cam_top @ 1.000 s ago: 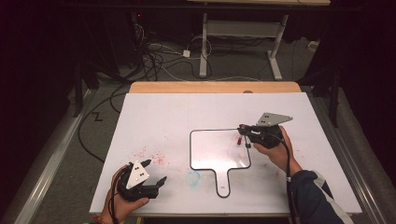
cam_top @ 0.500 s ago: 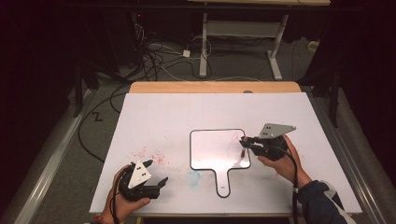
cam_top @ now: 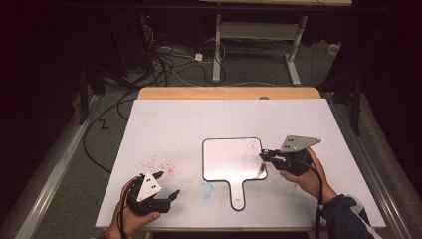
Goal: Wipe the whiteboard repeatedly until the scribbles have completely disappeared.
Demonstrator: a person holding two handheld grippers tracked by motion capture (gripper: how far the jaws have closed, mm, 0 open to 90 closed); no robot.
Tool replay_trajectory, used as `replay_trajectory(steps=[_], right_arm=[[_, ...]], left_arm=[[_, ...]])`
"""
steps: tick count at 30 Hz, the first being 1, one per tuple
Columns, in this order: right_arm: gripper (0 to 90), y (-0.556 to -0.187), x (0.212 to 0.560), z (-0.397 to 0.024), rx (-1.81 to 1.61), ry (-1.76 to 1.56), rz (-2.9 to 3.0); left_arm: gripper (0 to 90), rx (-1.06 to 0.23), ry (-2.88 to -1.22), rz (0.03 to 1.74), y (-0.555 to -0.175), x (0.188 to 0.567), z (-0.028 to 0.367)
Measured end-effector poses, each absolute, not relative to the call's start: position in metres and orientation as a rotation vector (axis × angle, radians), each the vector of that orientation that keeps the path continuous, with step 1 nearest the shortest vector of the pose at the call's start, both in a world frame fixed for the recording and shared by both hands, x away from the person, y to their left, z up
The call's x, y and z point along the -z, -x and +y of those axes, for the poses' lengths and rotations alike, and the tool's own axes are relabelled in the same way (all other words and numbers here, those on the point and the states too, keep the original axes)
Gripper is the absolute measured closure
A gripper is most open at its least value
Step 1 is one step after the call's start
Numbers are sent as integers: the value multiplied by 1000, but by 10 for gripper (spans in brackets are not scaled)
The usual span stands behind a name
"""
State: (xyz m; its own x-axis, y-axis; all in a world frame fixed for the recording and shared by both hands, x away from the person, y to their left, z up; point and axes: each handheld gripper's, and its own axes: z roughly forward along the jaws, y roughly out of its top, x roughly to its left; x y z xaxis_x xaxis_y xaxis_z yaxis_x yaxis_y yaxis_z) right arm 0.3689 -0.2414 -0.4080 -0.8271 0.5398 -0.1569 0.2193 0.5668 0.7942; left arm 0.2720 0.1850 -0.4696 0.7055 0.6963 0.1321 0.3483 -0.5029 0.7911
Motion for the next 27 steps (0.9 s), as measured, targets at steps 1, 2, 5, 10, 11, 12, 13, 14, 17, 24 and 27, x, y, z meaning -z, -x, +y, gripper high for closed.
replay_trajectory(steps=[1,2,5,10,11,12,13,14,17,24,27], right_arm=[[812,-369,409,-243,-1152,-617,2412],[812,-369,409,-243,-1163,-626,2408],[812,-366,411,-241,-1212,-624,2418],[812,-361,415,-227,-1254,-590,2412],[812,-360,416,-223,-1265,-577,2415],[812,-359,416,-220,-1270,-564,2419],[813,-357,416,-216,-1270,-553,2421],[812,-355,416,-214,-1253,-539,2416],[812,-355,415,-215,-1243,-536,2419],[812,-358,414,-224,-1190,-554,2387],[813,-357,416,-215,-1213,-536,2390]], left_arm=[[209,-569,-2130,790,-272,470,185],[209,-570,-2130,789,-272,470,185],[209,-566,-2130,790,-273,470,185],[209,-568,-2129,784,-273,469,185],[209,-567,-2130,784,-272,469,185],[209,-567,-2129,783,-272,469,185],[209,-569,-2128,784,-272,469,185],[209,-570,-2128,783,-272,469,185],[209,-568,-2132,785,-272,469,186],[209,-567,-2130,784,-272,469,184],[209,-567,-2133,783,-272,469,184]])
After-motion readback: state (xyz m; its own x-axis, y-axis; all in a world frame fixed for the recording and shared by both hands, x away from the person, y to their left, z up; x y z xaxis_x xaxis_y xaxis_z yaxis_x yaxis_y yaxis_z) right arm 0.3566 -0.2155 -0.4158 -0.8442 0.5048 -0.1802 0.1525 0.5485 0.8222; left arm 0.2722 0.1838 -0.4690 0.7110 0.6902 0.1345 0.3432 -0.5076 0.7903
